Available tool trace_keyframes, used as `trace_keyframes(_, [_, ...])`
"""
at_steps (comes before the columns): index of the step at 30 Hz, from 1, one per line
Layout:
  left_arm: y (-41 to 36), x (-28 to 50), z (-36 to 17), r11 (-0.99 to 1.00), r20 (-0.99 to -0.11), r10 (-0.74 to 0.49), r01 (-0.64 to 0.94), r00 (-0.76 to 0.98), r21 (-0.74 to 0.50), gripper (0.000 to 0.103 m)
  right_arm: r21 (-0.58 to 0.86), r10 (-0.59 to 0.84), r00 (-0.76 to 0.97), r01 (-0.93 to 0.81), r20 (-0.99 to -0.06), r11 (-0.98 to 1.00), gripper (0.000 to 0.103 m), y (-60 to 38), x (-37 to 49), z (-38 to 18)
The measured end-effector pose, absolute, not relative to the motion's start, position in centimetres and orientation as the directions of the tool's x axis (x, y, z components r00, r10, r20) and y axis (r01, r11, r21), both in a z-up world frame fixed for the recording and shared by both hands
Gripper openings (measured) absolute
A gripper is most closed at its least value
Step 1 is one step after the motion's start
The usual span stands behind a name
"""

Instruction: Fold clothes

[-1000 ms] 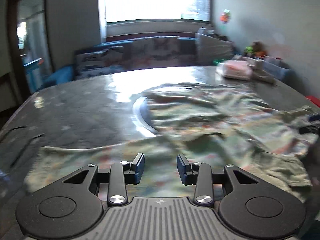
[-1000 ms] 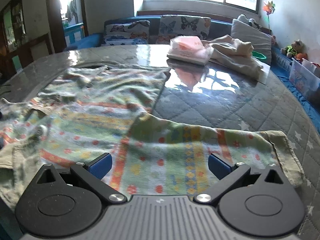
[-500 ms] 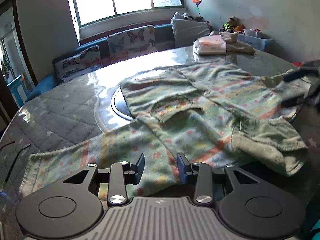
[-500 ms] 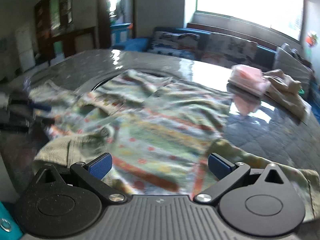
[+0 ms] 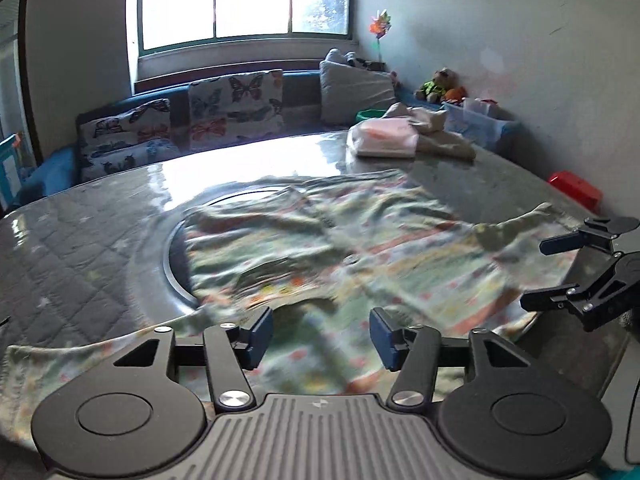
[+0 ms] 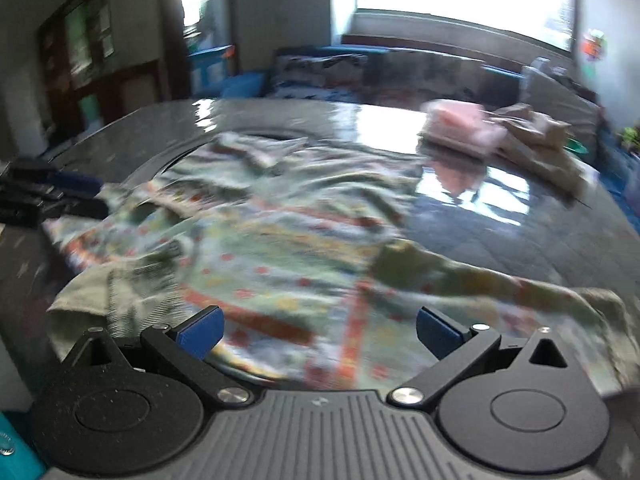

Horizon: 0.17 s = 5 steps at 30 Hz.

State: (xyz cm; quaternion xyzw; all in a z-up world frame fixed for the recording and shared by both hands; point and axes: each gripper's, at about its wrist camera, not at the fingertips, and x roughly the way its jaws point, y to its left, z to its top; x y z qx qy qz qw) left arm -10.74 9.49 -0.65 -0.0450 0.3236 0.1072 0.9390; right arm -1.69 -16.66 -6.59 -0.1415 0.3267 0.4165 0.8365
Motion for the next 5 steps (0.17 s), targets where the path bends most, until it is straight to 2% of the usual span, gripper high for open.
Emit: trace_keyframes(5, [7.7, -8.7, -0.9, 0.982, -0.632, 0.127, -0.188, 0.764, -0.030, 0.065, 0.055, 0.543, 0.535, -0.678, -0.647, 0.733, 0.103, -20.4, 0.4, -6.7])
